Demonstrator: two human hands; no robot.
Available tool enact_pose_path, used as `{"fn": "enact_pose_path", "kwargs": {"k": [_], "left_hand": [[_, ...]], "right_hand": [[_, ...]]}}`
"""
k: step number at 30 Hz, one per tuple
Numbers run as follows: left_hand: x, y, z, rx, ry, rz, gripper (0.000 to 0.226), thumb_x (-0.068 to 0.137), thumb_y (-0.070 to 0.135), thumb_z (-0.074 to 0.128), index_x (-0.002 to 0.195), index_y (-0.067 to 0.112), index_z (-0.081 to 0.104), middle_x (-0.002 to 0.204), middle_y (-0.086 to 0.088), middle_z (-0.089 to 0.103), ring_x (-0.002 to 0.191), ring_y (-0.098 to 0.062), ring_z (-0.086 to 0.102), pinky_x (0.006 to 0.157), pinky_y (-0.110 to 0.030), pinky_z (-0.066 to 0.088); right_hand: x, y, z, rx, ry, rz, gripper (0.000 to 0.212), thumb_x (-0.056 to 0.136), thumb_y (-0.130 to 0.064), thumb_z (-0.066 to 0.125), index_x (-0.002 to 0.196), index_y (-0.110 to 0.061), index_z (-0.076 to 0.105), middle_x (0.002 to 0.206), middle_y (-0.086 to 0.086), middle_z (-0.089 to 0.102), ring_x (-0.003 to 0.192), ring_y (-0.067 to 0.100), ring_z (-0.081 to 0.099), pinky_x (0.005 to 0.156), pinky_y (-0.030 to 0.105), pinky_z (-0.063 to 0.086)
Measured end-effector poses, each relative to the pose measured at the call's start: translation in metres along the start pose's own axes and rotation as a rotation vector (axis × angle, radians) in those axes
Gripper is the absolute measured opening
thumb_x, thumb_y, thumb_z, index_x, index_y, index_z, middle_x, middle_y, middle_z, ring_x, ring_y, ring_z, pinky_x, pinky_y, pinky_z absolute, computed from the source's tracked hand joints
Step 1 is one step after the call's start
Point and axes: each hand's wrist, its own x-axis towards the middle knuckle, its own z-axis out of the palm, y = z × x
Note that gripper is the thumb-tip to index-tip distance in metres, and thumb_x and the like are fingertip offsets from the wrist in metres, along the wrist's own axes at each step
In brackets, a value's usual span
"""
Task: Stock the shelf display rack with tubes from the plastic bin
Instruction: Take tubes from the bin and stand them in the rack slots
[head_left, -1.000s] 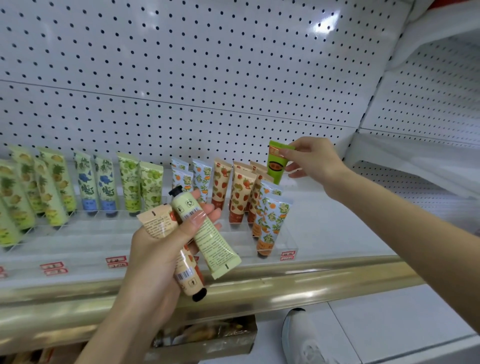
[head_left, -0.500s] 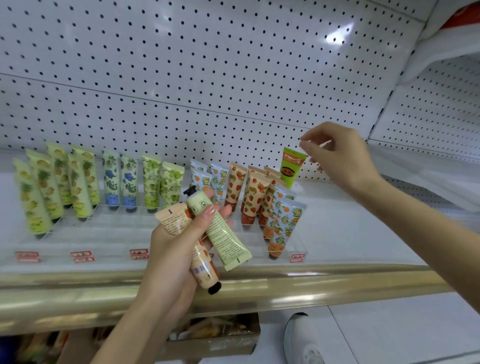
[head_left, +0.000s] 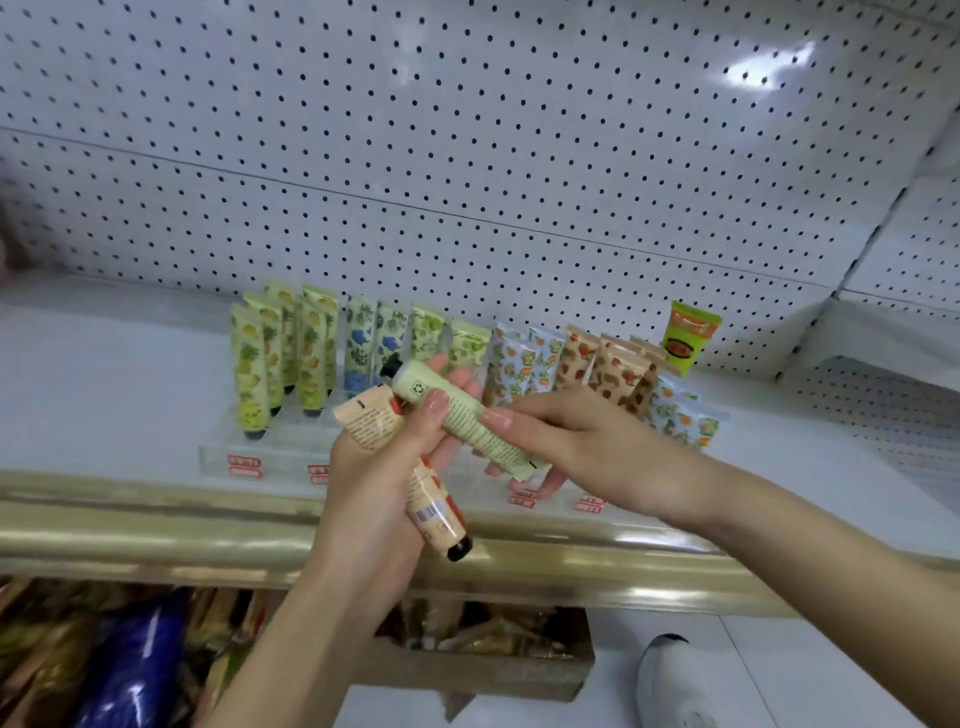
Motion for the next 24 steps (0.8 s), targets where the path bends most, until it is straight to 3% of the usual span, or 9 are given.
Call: {"fn": "enact_pose_path", "kwargs": {"k": [3,6,10,13,19,24], "left_hand": [[-0.001,0.008,-0.011,0.023,0.007,0.011,0.041,0.08,0.017,0.059,0.121,0.013,0.06,0.111,-0.004,0.072,0.105,-0.013,0.068,0.081,-0.021,0.056],[-0.002,0.014,-0.02,0.081,0.017,0.025,0.04,0.079,0.021,0.059,0.119,0.016,0.061,0.111,-0.002,0.073,0.105,-0.014,0.068,0.084,-0.025,0.056],[-0.004,0.021,-0.03,0.102,0.05,0.005,0.042,0.077,0.024,0.061,0.118,0.015,0.063,0.109,-0.005,0.073,0.103,-0.016,0.069,0.082,-0.024,0.056],[-0.006,0.022,-0.036,0.106,0.1,-0.035,0.039,0.072,0.021,0.065,0.111,0.016,0.066,0.103,-0.008,0.075,0.094,-0.018,0.072,0.077,-0.024,0.058],[-0.009,0.032,-0.049,0.07,0.115,-0.009,0.036,0.07,0.011,0.065,0.105,0.009,0.066,0.101,-0.013,0.074,0.092,-0.022,0.072,0.07,-0.023,0.058],[-0.011,0.044,-0.063,0.161,0.138,0.049,0.037,0.07,0.013,0.065,0.106,0.01,0.067,0.101,-0.009,0.075,0.092,-0.022,0.072,0.07,-0.024,0.059]], "right_hand": [[0.004,-0.006,0.014,0.185,-0.062,0.129,0.043,0.092,-0.045,0.046,0.108,-0.01,0.065,0.086,0.004,0.069,0.072,0.012,0.066,0.066,0.03,0.055],[0.008,-0.012,0.022,0.25,-0.022,0.168,0.041,0.087,-0.045,0.054,0.105,-0.009,0.064,0.086,0.001,0.07,0.068,0.01,0.065,0.057,0.021,0.05],[0.011,-0.015,0.029,0.276,0.089,0.183,0.032,0.079,-0.027,0.073,0.101,-0.01,0.057,0.098,0.001,0.064,0.063,0.01,0.063,0.05,0.02,0.045],[0.012,-0.017,0.029,0.282,0.202,0.145,0.035,0.073,-0.014,0.08,0.099,-0.012,0.057,0.104,0.004,0.061,0.06,0.011,0.061,0.054,0.022,0.047],[0.018,-0.02,0.032,0.746,0.197,0.156,0.015,0.078,-0.01,0.071,0.091,-0.004,0.069,0.079,0.005,0.072,0.071,0.016,0.069,0.064,0.017,0.055],[0.03,-0.022,0.04,0.836,0.192,0.141,0.006,0.072,-0.013,0.071,0.074,-0.009,0.075,0.076,0.007,0.071,0.071,0.014,0.068,0.064,0.015,0.055]]}}
